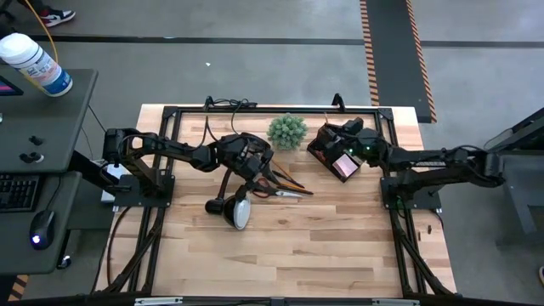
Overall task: Pick and place office supplies into organizer
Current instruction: Put the bottom pen into the top left section of the desk organizer
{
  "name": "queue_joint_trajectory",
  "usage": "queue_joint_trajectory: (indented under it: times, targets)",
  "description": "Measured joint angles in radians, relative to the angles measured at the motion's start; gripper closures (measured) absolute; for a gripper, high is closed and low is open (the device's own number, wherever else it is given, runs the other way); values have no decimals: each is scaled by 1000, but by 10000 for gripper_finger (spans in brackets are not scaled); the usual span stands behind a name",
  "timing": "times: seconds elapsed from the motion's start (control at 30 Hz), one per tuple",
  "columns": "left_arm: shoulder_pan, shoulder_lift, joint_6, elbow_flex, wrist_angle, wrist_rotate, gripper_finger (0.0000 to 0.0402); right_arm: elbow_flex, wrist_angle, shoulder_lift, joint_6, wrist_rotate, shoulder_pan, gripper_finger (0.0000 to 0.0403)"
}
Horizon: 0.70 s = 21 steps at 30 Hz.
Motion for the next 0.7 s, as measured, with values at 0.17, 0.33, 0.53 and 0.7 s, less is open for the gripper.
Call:
queue_joint_trajectory:
  times: [0.17,0.33,0.53,0.7]
  targets:
    - [0,0,0,0,-57,-20,254,80,-201,-15,-40,-73,129,315]
    - [0,-29,-1,-26,-82,-19,254,110,-325,-14,33,-53,263,316]
    - [0,-152,-6,-153,-80,-79,254,110,-422,-14,128,-31,406,317]
    - [0,-270,-38,-258,-26,-121,255,110,-510,-7,243,60,507,320]
